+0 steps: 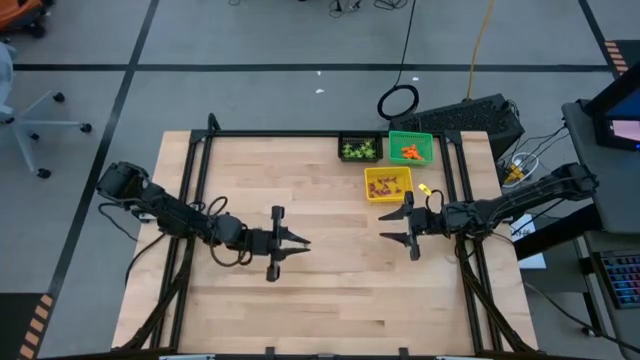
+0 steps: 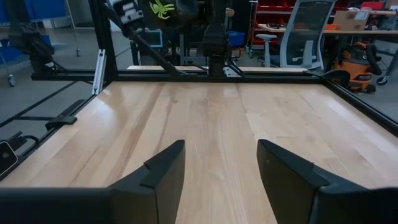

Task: Sort Halloween decoration
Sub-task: Put the green spider toy into the black basket, then return to Home Position

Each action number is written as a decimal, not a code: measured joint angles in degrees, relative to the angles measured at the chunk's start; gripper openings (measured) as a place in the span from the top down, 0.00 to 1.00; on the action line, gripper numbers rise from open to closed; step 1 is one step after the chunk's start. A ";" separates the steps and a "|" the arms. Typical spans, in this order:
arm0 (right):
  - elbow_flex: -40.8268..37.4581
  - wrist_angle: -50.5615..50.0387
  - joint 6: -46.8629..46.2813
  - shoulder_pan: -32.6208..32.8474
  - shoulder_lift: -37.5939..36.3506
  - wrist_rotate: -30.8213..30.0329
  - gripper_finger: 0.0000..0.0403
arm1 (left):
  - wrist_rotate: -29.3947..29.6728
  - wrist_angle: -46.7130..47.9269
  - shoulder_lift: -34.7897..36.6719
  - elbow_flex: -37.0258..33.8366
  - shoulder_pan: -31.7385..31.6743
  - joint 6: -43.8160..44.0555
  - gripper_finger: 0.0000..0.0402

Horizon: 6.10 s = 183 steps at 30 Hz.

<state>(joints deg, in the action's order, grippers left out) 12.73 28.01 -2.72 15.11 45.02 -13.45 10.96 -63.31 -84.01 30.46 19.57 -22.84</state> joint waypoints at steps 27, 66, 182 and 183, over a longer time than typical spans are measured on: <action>0.00 0.00 -0.44 -0.02 0.01 0.00 0.54 | 11.47 1.32 0.00 2.66 -1.00 13.32 0.84; 0.00 -3.79 -1.20 -0.02 0.02 0.02 0.54 | -7.56 57.99 -27.18 56.53 -40.42 24.03 0.84; -9.52 8.07 12.87 2.28 -0.01 13.60 1.00 | -1.56 6.99 10.62 -20.86 -6.38 14.92 0.98; -9.97 8.42 12.82 1.96 -0.03 13.60 1.00 | -1.60 6.90 10.62 -21.54 -6.68 15.49 0.98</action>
<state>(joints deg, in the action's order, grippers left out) 2.76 36.42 10.10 17.07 44.99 0.14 9.37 -56.41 -73.38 8.92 12.89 -7.35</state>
